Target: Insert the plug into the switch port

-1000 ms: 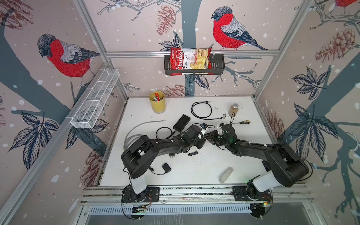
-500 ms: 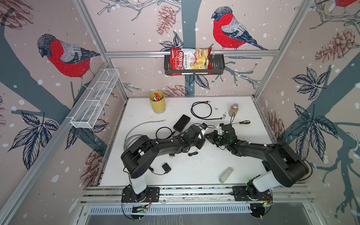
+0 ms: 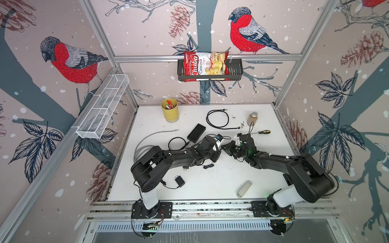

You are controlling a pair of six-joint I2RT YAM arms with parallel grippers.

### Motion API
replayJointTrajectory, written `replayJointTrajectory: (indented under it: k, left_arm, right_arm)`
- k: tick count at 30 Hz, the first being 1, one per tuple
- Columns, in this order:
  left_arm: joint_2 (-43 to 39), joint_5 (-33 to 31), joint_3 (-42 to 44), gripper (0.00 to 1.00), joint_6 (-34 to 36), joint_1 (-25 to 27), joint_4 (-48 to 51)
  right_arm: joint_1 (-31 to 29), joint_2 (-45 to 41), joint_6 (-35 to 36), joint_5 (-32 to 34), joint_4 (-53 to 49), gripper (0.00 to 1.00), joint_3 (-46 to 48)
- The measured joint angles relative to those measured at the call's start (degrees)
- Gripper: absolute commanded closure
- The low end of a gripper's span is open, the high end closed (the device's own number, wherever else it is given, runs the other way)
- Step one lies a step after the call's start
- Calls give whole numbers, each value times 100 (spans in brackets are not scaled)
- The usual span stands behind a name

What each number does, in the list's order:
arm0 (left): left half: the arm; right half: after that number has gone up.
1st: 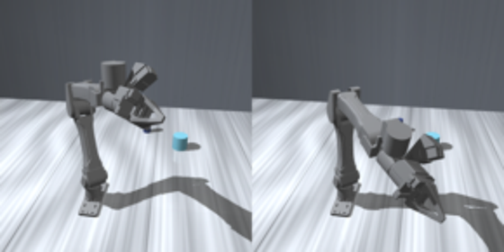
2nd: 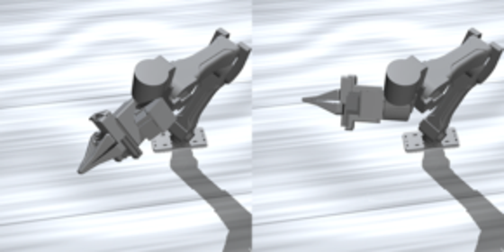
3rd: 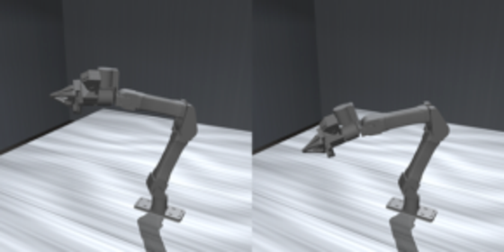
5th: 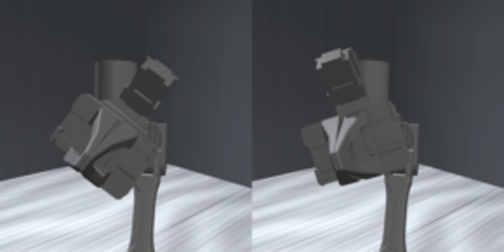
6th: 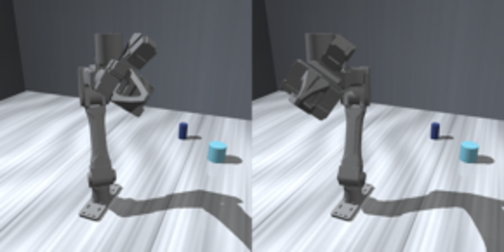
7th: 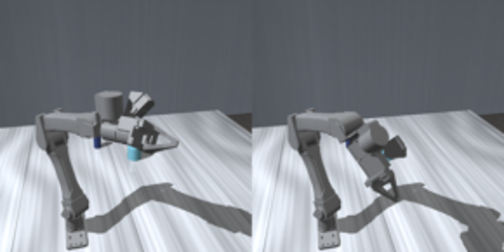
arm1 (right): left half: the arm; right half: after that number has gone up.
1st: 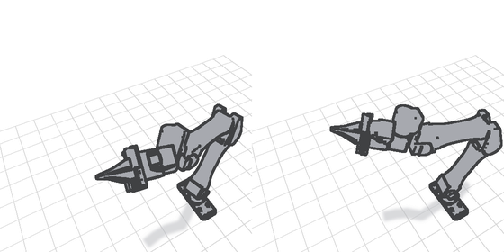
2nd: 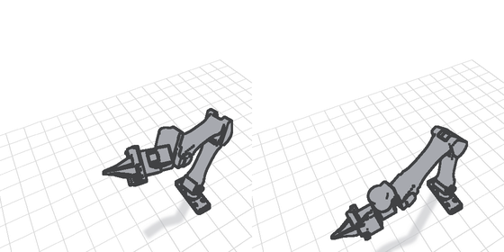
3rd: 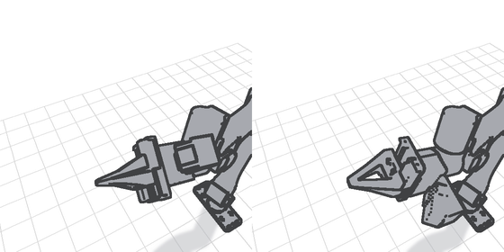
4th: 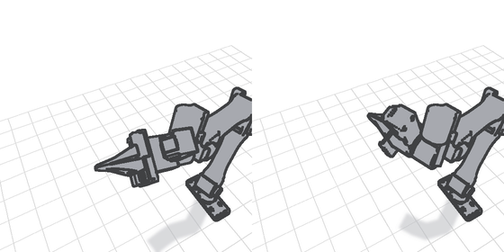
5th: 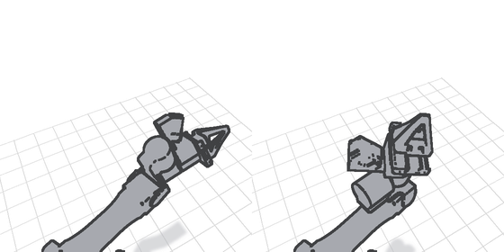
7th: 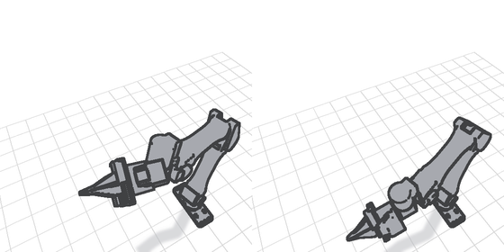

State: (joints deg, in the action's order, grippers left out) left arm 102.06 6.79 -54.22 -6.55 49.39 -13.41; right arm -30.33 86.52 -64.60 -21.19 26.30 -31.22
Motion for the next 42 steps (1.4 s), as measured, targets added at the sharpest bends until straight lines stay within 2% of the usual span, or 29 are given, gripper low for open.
replayJointTrajectory:
  k: [6, 13, 16, 17, 22, 24, 30, 33, 35, 36, 42]
  left_arm:
    - [72, 68, -79, 89, 52, 0, 17]
    - [76, 74, -87, 94, 52, 0, 39]
    - [76, 76, -87, 100, 52, 0, 42]
    - [76, 79, -87, 100, 55, 0, 42]
    - [127, 140, -101, 100, 55, 2, 50]
    - [157, 186, -116, 100, 55, 7, 61]
    - [179, 219, -116, 100, 52, 42, 66]
    - [249, 262, -144, 100, 52, 101, 85]
    - [330, 315, -205, 100, 50, 162, 94]
    - [363, 326, -216, 100, 50, 197, 94]
    - [404, 352, -229, 100, 33, 273, 129]
  right_arm:
    - [0, -33, 2, 2, -24, 98, 0]
    - [0, -46, 4, 20, -48, 98, 0]
    - [0, -46, 4, 20, -50, 97, 0]
    - [-2, -46, 4, 20, -50, 95, 0]
    - [81, -103, 149, -22, -269, 63, -83]
    - [282, -273, 391, 151, -645, 54, -223]
    - [815, -686, 1871, 1231, -2131, 31, -977]
    - [1043, -599, 2603, 1725, -2822, 23, -1274]
    - [1145, -396, 3018, 2009, -3217, 4, -1480]
    - [1145, -297, 3191, 2153, -3405, 0, -1576]
    - [835, 396, 3991, 2662, -4124, 1, -2168]
